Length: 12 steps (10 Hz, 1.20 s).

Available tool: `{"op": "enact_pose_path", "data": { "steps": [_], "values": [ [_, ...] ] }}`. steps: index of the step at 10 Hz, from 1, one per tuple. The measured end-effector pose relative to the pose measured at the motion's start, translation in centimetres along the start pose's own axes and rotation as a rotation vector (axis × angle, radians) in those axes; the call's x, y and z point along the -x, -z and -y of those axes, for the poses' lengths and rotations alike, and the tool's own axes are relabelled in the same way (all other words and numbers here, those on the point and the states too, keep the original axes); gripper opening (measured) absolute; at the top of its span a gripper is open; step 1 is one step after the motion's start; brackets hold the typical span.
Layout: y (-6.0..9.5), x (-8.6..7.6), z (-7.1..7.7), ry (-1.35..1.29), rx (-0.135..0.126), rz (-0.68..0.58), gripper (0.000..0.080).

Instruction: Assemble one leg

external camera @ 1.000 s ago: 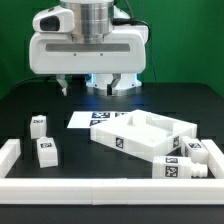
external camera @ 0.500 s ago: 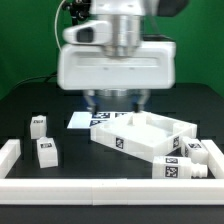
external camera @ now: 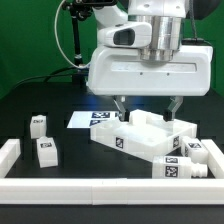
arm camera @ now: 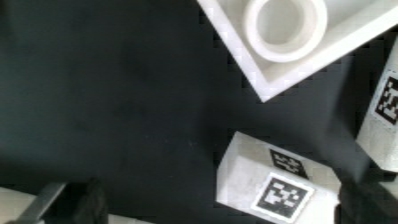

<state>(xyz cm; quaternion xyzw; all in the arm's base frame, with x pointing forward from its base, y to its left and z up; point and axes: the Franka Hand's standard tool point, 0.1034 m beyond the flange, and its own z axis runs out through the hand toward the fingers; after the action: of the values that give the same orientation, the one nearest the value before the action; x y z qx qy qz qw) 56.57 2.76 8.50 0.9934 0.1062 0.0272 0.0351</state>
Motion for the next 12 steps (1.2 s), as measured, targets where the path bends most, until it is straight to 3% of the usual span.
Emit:
{"op": "enact_pose_path", "data": {
  "steps": [2,3,6,10,12],
  "values": [
    [-0.2,-0.2,0.1,0.024,0.006,-0.01,0.0649],
    [-1.0,-1.3,0.8,0.111,0.028,-0.061,0.0649],
    [-3.2,-3.0,4.1,0.263,0.028,-0.067,0.0649],
    [-3.2,-2.9,3.7,0.259,0.029,-0.066,0.0649],
    [-3.7,-3.7,2.5,0.475,0.035,-0.008,0.0649]
  ]
}}
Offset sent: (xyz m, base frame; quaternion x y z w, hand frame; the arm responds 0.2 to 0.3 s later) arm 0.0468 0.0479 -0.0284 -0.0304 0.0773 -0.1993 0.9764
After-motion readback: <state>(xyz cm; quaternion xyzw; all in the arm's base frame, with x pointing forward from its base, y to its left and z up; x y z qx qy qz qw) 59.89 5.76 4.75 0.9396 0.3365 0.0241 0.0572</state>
